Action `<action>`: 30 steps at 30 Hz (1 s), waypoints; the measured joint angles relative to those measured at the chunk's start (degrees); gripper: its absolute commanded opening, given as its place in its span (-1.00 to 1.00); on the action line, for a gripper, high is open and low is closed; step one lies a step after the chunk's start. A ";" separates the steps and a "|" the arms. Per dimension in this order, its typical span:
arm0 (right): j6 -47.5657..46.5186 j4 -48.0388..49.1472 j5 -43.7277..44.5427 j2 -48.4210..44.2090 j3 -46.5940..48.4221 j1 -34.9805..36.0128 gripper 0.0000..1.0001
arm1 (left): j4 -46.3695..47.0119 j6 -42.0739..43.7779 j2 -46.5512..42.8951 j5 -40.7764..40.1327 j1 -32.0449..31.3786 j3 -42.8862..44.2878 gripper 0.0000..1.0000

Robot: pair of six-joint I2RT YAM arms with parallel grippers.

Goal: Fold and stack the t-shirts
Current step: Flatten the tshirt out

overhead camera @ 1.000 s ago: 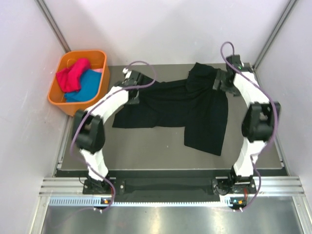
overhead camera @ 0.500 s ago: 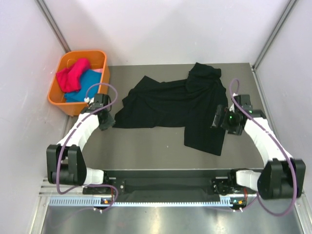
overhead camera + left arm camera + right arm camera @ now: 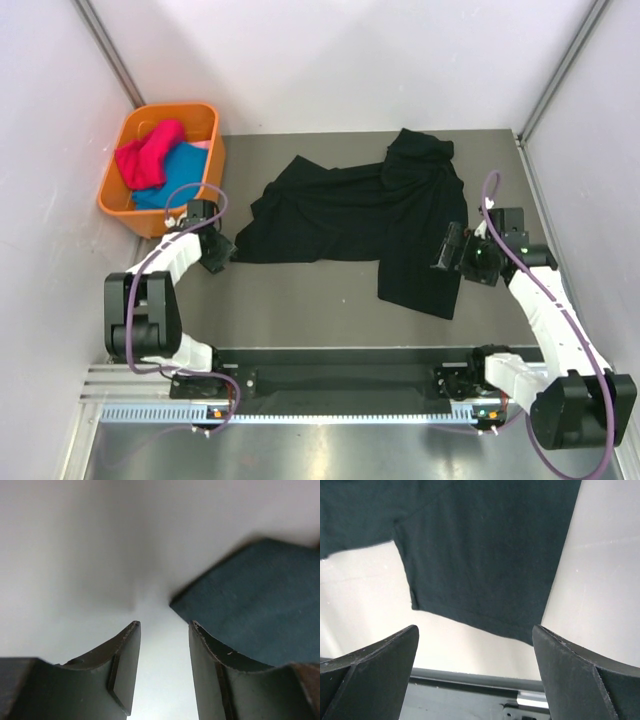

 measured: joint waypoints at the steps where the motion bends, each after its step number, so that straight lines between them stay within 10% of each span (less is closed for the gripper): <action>1: 0.00 -0.13 -0.13 0.02 -0.44 0.00 0.91 | 0.57 -0.07 0.76 0.02 0.48 0.00 -0.03; 19: 0.07 0.68 -0.70 6.60 -0.83 0.00 0.91 | 1.73 -2.21 7.93 3.39 1.16 3.54 -0.04; 30: 5.18 1.29 1.92 7.61 -4.09 -0.02 0.87 | 1.57 -2.10 9.49 3.63 1.05 4.50 -0.70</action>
